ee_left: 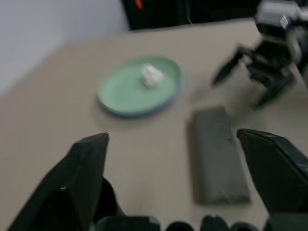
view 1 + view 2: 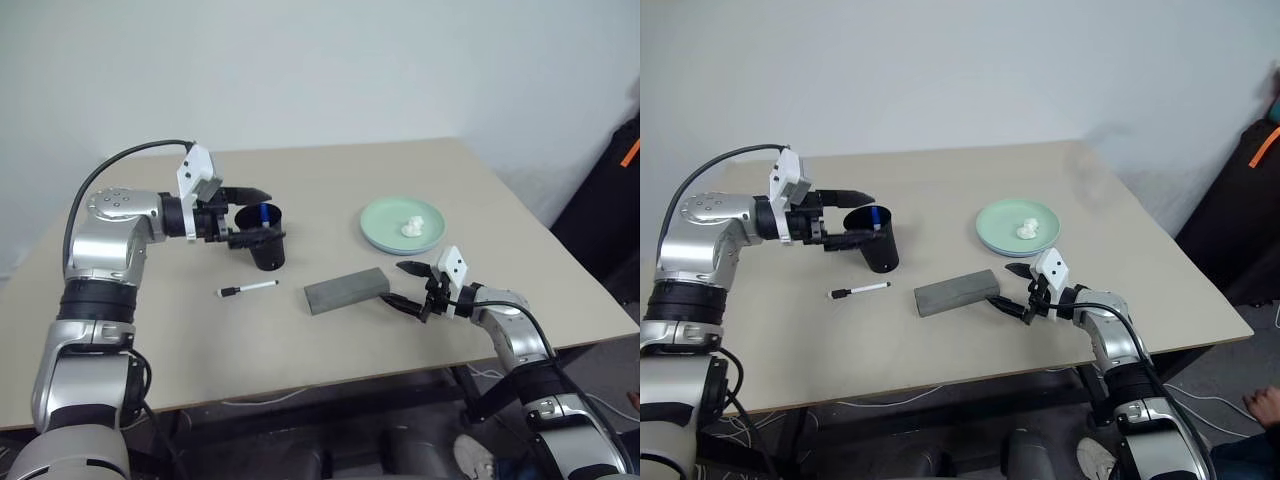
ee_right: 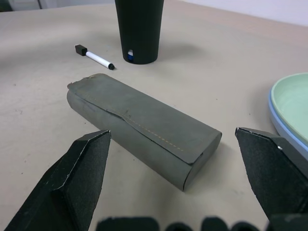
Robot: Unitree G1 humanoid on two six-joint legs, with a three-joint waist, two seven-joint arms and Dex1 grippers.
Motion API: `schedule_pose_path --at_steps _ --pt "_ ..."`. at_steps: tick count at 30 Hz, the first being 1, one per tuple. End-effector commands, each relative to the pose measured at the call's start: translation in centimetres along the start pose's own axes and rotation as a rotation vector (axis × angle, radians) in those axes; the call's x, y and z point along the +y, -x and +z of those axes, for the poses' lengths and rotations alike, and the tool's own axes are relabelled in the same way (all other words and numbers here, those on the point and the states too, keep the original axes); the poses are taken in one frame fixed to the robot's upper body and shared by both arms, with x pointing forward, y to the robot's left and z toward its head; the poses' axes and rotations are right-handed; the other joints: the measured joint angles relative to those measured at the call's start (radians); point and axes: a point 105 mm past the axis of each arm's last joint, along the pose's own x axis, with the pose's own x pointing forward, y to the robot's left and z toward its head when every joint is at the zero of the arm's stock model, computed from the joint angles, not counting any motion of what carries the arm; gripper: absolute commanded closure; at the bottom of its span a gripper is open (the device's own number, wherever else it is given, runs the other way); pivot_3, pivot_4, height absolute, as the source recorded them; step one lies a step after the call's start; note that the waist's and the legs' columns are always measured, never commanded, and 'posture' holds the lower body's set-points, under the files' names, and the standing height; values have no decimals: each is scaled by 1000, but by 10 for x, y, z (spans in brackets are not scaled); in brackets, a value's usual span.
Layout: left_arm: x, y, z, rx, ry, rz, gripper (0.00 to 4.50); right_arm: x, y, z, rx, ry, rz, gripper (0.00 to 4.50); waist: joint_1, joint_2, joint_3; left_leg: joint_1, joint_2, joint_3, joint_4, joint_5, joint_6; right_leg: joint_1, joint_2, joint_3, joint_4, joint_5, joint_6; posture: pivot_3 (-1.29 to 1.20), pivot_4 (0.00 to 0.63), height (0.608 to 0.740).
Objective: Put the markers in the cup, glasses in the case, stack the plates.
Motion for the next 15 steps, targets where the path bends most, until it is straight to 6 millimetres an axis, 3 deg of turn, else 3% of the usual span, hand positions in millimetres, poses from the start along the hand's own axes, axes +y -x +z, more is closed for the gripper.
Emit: schedule_pose_path --at_steps 1,4,8,15 --pt "-8 6 -19 175 -33 -80 44 -5 0 14 -36 43 -8 0 -8 0 0 0 0 1 0 0 0 0 0 0 0 0 0 0 0 728" --pt "-7 12 -48 357 -49 -97 44 -6 -1 15 -36 44 -8 0 -9 0 0 1 1 3 0 0 0 0 0 2 0 0 0 0 0 728" --pt "2 18 -69 498 -72 -79 44 -7 -2 15 -37 45 -8 0 -9 -1 1 2 2 5 0 0 0 0 0 2 0 -1 -2 0 0 728" --pt "18 14 -87 639 -77 -37 44 -6 -3 15 -37 43 -4 0 -5 -3 1 1 1 5 0 -1 1 -1 -1 2 -1 0 0 0 0 728"
